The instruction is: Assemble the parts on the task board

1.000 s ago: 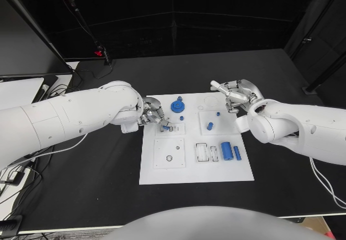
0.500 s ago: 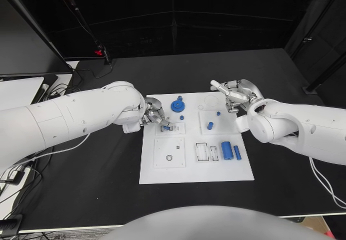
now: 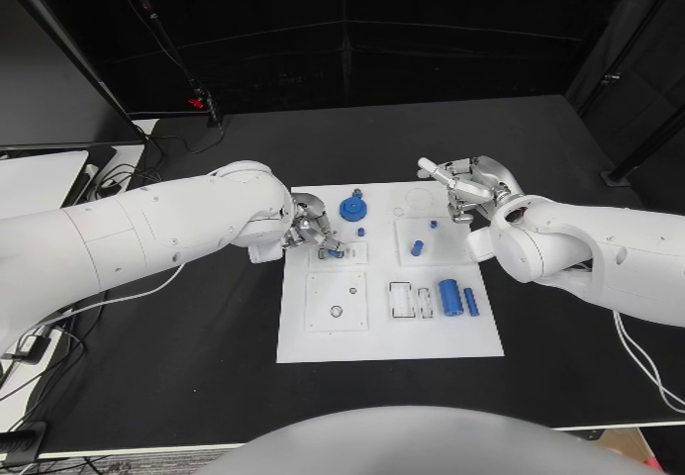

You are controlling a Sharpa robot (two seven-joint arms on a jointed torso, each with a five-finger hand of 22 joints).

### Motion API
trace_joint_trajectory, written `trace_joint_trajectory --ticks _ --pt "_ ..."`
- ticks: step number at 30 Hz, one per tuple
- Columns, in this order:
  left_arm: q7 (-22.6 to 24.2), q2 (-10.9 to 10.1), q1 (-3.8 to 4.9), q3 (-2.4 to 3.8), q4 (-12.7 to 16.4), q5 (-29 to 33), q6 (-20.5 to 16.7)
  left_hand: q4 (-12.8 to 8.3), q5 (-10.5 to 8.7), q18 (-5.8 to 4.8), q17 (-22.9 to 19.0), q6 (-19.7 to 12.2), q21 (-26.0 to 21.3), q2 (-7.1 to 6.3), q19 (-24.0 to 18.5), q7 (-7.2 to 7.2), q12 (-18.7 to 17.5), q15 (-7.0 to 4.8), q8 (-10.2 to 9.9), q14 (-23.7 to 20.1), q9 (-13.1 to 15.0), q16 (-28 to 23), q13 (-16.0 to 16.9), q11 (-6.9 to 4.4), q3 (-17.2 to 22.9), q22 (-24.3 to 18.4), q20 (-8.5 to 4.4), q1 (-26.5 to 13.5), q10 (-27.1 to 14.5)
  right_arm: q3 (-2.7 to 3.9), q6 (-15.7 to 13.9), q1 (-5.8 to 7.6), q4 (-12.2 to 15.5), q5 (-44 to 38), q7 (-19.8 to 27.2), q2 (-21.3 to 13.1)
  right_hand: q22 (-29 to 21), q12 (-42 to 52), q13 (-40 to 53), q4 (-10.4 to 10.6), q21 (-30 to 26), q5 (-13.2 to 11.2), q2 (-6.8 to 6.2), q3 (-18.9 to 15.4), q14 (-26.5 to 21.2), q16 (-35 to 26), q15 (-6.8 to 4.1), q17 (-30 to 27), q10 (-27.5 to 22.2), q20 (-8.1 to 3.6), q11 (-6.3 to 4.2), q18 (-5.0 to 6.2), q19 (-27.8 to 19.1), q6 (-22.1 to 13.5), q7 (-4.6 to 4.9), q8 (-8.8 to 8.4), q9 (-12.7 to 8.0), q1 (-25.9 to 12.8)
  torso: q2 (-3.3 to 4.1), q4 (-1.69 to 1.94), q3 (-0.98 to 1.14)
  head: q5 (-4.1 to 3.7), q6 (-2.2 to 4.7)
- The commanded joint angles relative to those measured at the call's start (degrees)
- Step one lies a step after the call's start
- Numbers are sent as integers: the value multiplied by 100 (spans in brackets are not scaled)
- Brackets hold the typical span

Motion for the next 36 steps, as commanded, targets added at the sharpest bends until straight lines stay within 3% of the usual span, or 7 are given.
trace_joint_trajectory --ticks 1,36 --pt "-6 31 3 4 -21 -35 -1 -189 23 -37 1509 91 18 524 587 -69 -8 -49 -24 611 13 5 1490 -10 236 1510 51 593 615 2 -2 6 6 14 35 6 1143 14 1508 -18 -32 37 52 -12 585 14 38 1506 616 33 40 56 -20 -18 23 3 -9 1 1 0 -1 -1 -1" --pt "-58 136 -32 4 -171 -34 155 -182 30 -37 1509 95 18 491 587 -62 -8 -49 -51 611 44 5 1490 -4 322 1510 72 590 615 1 12 -3 -2 15 32 22 1144 14 1508 -16 -29 39 60 -14 585 14 38 1506 616 33 41 55 -18 -19 23 3 -9 -4 -6 0 2 -11 -28"
